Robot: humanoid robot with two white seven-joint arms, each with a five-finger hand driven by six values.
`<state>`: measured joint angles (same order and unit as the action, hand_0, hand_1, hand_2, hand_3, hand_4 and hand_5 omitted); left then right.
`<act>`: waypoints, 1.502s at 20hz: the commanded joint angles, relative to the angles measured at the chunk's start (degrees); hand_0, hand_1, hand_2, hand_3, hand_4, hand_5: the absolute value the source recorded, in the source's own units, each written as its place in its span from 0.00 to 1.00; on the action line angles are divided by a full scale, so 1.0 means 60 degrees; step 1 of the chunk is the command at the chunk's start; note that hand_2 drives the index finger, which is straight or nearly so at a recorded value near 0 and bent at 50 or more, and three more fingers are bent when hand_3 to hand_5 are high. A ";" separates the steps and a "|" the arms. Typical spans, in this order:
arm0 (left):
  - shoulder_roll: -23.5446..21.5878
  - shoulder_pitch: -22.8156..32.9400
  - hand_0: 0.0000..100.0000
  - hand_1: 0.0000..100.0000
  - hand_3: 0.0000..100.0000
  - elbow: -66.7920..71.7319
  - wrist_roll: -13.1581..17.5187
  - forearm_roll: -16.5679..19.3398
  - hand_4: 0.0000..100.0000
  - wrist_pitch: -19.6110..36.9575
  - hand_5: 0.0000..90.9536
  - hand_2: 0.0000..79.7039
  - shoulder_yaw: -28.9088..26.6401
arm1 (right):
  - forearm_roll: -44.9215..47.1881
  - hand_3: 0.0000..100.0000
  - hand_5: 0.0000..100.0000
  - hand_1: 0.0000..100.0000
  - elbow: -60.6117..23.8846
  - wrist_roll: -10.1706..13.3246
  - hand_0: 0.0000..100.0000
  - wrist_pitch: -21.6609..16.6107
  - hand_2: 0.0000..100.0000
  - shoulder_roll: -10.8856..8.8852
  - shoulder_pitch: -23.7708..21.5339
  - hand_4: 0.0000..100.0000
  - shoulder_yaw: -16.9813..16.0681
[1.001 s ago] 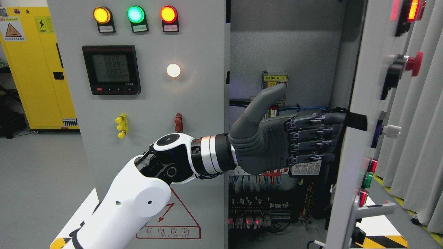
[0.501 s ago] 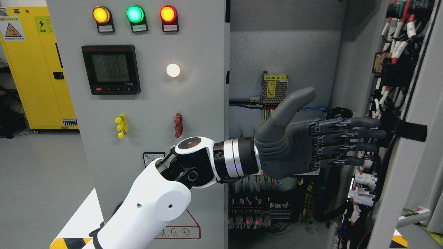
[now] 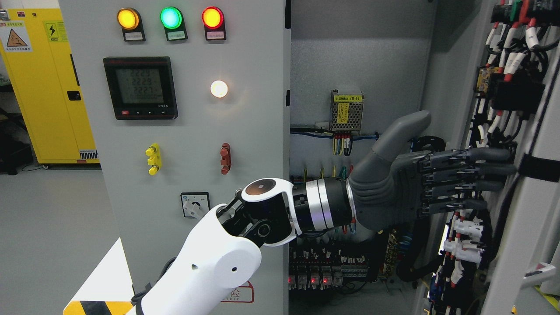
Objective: Open door with both hands
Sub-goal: 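Push the ajar door outward with the left hand's fingers, then keep pushing the door with the left hand until fully open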
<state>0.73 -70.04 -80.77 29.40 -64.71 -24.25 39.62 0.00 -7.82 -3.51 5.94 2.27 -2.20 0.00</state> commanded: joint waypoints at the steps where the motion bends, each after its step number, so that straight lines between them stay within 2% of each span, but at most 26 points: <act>1: 0.0712 0.0043 0.00 0.00 0.00 -0.0571 -0.0358 0.0062 0.00 0.0029 0.00 0.00 0.0077 | -0.0103 0.00 0.00 0.04 -0.0001 -0.0029 0.22 0.0006 0.00 0.0003 0.0000 0.00 0.0278; 4: 0.0990 0.0043 0.00 0.00 0.00 -0.0586 -0.0417 0.0149 0.00 0.0029 0.00 0.00 0.0092 | -0.0103 0.00 0.00 0.04 -0.0001 -0.0029 0.22 0.0006 0.00 0.0003 0.0000 0.00 0.0278; 6: 0.1209 0.0057 0.00 0.00 0.00 -0.0586 -0.0519 0.0500 0.00 0.0043 0.00 0.00 0.0092 | -0.0103 0.00 0.00 0.04 -0.0001 -0.0029 0.22 0.0006 0.00 0.0003 0.0000 0.00 0.0278; 9: 0.1590 0.0218 0.00 0.00 0.00 -0.0586 -0.0943 0.0721 0.00 0.0043 0.00 0.00 0.0106 | -0.0103 0.00 0.00 0.04 -0.0001 -0.0029 0.22 0.0006 0.00 0.0003 0.0000 0.00 0.0278; 11: 0.1591 0.0233 0.00 0.00 0.00 -0.0571 -0.1353 0.0940 0.00 0.0101 0.00 0.00 0.0427 | -0.0103 0.00 0.00 0.04 -0.0001 -0.0029 0.22 0.0006 0.00 0.0003 0.0000 0.00 0.0278; 18: 0.1591 0.0248 0.00 0.00 0.00 -0.0440 -0.1866 0.0927 0.00 0.0613 0.00 0.00 0.0999 | -0.0103 0.00 0.00 0.05 -0.0001 -0.0029 0.22 0.0006 0.00 0.0003 0.0000 0.00 0.0278; 30: 0.1635 0.0029 0.00 0.00 0.00 0.0394 -0.1853 0.0531 0.00 0.1507 0.00 0.00 0.1908 | -0.0103 0.00 0.00 0.05 -0.0001 -0.0029 0.22 0.0006 0.00 0.0003 0.0000 0.00 0.0264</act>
<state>9.51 -69.06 -81.92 18.22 -60.67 -16.17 46.71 0.00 -7.82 -3.66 5.93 2.28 -2.20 0.00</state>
